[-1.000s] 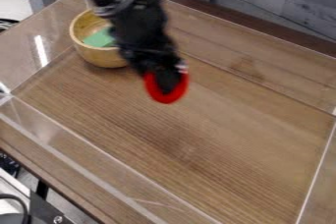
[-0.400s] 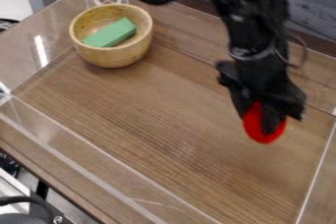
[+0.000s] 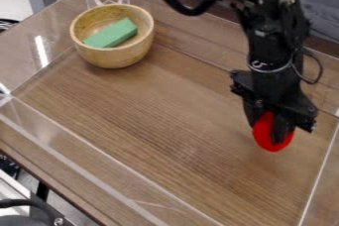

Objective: Move the red fruit to the right

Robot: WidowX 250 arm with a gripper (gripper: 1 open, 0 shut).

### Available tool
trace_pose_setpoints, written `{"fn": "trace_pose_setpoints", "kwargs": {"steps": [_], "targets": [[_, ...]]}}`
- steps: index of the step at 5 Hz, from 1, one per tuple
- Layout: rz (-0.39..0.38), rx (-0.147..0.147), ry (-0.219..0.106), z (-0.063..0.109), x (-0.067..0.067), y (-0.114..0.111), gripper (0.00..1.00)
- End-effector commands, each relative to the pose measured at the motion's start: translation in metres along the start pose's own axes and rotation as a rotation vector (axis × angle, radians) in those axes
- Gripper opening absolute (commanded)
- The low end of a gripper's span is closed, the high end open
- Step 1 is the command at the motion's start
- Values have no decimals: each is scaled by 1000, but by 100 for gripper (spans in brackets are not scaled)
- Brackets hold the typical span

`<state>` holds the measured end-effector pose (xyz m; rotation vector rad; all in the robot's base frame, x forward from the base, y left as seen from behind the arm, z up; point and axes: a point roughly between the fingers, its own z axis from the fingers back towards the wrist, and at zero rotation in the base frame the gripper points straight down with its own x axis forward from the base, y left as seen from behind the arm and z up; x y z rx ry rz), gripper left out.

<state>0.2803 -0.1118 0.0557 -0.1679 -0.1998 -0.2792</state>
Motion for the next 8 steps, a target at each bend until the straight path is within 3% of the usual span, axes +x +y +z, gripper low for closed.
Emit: {"fn": "trace_pose_setpoints", "kwargs": {"steps": [1,3,5,7,8], "targets": [[-91,-9,-36,2,20,-7,0],[-101,23,-11,15,9,21,0],[-74,48,-14,21,1,3,0],[-20,73,-19,13,12,17,0],[-11,79,-19,13,9,12,0]]}}
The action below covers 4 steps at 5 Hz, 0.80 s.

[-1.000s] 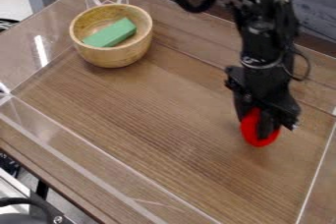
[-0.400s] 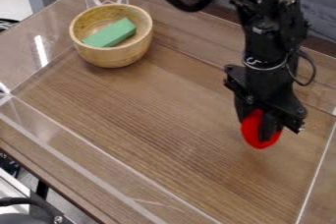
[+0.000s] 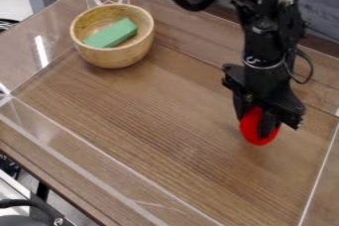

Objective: Move the red fruit to the right

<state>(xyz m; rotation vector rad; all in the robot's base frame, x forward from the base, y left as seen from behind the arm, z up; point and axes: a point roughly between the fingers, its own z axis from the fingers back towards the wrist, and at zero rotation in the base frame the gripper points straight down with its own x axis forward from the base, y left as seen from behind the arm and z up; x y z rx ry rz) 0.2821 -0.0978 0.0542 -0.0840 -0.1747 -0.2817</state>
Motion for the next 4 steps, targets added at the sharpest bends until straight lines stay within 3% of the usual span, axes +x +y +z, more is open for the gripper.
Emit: {"fn": "trace_pose_setpoints", "kwargs": {"steps": [1,3,4], "targets": [[0,6,-56,13,7,-8,0],[51,18,-90,11,15,19,0],[94,26,-96,-2,24,30,0]]}}
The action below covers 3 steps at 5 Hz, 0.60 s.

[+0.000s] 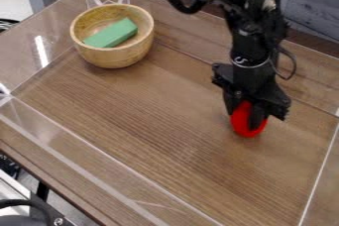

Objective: Move the red fruit to the right

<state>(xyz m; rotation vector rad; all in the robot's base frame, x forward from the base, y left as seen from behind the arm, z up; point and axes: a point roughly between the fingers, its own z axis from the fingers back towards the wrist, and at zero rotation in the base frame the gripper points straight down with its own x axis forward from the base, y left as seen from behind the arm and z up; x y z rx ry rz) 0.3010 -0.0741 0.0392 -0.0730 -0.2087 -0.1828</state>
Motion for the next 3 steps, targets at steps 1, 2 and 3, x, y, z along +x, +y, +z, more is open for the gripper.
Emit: {"fn": "trace_pose_setpoints", "kwargs": {"steps": [1,2,3], "targets": [[33,2,-63,4,19,7,100],[64,5,-63,-3,20,13,100],[37,-8,-66,4,16,16,100]]}}
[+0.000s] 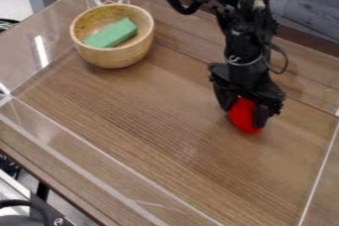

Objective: Move the red fruit to the right

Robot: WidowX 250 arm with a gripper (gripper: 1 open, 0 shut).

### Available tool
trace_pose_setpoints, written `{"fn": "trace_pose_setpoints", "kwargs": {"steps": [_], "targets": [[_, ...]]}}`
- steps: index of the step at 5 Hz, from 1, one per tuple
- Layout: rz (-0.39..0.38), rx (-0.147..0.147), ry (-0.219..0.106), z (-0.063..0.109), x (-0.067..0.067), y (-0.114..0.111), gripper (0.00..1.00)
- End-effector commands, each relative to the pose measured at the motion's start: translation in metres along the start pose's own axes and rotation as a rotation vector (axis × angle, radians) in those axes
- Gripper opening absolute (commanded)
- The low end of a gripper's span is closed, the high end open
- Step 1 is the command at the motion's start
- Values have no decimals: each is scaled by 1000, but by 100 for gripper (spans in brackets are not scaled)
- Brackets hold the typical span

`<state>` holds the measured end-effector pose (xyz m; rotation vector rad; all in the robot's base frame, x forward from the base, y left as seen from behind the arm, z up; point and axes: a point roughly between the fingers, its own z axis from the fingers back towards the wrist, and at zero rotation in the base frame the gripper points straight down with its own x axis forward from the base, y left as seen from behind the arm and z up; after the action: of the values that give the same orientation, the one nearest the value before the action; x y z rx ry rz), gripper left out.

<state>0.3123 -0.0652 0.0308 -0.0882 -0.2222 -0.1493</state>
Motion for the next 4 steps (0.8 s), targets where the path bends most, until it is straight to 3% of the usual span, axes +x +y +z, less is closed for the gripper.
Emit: {"fn": "trace_pose_setpoints", "kwargs": {"steps": [1,4], "targets": [[-24,-11,-56,22,6,6,100],[63,-24,-96,50,14,7,100]]}}
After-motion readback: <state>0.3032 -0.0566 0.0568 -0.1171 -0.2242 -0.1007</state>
